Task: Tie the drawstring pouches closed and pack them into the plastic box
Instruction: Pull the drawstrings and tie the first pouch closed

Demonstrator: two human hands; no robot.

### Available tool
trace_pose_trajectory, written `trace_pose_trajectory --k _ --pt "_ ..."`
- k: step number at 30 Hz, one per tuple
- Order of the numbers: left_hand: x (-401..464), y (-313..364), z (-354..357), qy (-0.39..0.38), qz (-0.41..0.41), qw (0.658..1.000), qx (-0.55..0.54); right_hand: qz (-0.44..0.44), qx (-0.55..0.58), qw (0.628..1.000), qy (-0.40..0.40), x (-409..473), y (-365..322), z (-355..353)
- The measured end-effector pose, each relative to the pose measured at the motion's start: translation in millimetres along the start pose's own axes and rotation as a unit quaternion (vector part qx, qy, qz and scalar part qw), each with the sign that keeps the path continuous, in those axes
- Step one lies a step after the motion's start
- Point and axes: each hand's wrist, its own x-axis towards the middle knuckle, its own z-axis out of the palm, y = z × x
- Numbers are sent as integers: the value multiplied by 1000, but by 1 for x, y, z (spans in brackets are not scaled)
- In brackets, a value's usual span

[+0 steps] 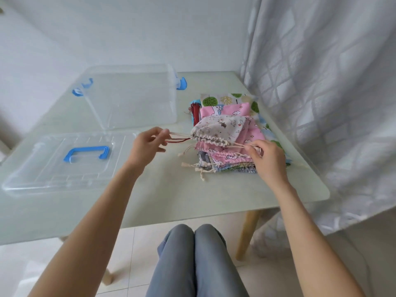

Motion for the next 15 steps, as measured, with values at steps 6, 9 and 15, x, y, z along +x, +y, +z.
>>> trace_pose_trajectory --k 6,9,15 --pt "-5 3 20 -31 -97 862 -496 41 30 999 -9 -1 -7 1" --pt "1 2 30 9 -107 769 -631 78 45 996 -7 4 -4 6" --pt "14 -12 19 73 -130 853 -500 116 37 992 38 7 14 6"
